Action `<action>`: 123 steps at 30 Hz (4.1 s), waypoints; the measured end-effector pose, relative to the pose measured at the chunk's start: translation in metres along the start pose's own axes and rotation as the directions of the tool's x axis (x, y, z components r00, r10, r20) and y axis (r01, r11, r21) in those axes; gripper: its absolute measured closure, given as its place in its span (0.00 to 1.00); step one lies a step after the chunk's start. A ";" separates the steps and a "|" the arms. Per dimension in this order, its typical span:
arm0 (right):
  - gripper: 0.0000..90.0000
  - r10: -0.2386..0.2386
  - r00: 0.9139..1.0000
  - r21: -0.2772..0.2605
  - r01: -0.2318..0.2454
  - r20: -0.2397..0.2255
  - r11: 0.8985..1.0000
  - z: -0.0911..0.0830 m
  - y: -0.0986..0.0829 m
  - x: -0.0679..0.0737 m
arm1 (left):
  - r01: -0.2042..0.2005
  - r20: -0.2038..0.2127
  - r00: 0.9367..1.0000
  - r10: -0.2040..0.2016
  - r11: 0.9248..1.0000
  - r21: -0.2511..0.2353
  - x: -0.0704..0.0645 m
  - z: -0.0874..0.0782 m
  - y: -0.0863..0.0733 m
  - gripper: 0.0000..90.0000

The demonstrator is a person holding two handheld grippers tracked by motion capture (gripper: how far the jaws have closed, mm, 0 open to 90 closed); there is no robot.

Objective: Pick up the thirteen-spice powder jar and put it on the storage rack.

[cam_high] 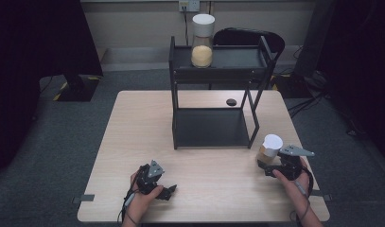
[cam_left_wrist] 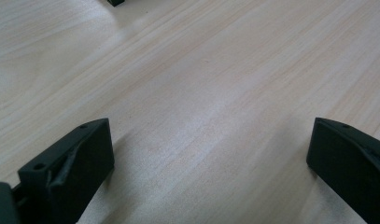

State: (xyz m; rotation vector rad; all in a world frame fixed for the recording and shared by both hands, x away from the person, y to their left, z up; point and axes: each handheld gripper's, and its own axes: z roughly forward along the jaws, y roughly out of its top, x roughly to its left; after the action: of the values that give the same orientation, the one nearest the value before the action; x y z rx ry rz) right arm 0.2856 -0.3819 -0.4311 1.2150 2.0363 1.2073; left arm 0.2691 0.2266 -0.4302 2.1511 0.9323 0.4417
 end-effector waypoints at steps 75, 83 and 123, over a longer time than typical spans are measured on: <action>0.34 -0.135 0.988 -0.258 0.112 -0.077 0.960 -0.005 0.051 0.017 | 0.000 0.000 1.000 0.000 1.000 0.000 0.000 0.000 0.000 0.00; 0.34 -0.162 0.982 -0.255 0.132 -0.100 0.958 -0.004 0.075 0.023 | 0.000 0.000 1.000 0.000 1.000 0.000 0.000 0.000 0.000 0.00; 0.34 -0.238 0.955 -0.261 0.187 -0.178 0.947 0.010 0.182 0.044 | 0.000 0.000 1.000 0.000 1.000 0.000 0.000 0.000 0.000 0.00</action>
State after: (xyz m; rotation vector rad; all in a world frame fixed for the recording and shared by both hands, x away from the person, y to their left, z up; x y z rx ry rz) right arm 0.3533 -0.2994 -0.2766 0.7590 2.0293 1.4731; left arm 0.2692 0.2265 -0.4302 2.1517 0.9322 0.4420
